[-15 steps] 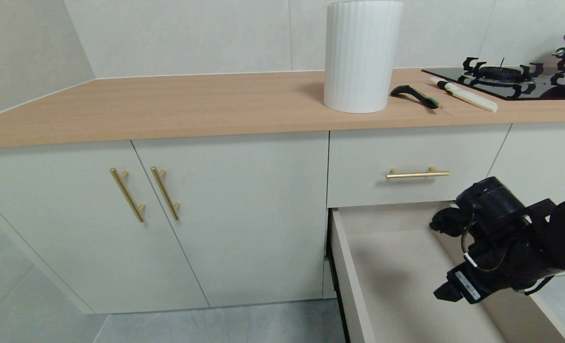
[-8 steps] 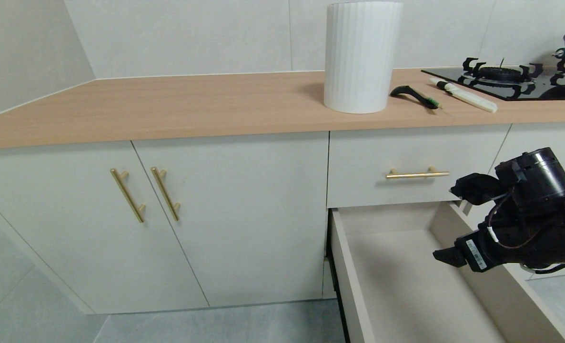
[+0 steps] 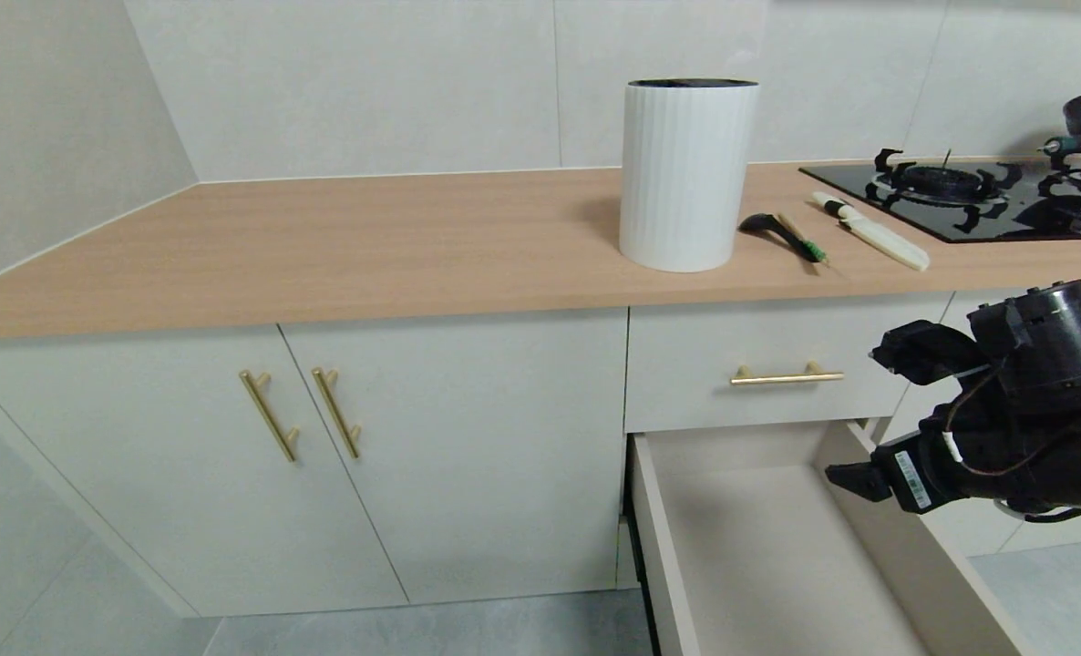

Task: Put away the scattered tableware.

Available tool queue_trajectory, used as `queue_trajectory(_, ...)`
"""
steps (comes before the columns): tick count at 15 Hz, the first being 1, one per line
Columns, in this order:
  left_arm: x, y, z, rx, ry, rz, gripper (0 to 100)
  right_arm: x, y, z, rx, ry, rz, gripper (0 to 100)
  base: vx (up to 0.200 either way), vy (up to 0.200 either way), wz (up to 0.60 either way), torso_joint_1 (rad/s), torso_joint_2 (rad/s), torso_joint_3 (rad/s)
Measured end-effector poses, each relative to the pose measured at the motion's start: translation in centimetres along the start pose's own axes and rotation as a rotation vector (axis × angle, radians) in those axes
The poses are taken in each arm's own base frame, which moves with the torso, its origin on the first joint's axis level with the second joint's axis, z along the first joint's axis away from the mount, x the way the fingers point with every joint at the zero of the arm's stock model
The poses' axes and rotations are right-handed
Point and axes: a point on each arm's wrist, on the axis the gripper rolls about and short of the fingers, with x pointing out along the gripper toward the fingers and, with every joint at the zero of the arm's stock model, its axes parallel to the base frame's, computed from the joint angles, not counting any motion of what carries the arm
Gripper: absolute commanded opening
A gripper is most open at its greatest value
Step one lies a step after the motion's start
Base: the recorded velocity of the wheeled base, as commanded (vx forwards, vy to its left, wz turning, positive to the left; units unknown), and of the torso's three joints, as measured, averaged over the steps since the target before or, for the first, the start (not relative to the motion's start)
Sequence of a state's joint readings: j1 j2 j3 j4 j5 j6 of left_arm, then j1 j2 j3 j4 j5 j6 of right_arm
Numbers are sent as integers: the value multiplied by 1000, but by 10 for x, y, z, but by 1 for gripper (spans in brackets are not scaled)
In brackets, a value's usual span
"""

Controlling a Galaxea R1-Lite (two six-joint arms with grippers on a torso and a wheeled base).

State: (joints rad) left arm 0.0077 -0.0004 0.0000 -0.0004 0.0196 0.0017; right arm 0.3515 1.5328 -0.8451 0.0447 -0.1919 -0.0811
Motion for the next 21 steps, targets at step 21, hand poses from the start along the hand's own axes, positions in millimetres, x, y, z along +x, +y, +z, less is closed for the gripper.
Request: queue_trajectory(21, 0, 0, 0, 0, 0, 0, 100, 3, -2, 18, 29, -111, -49, 100, 0, 0, 0, 152, -370, -219)
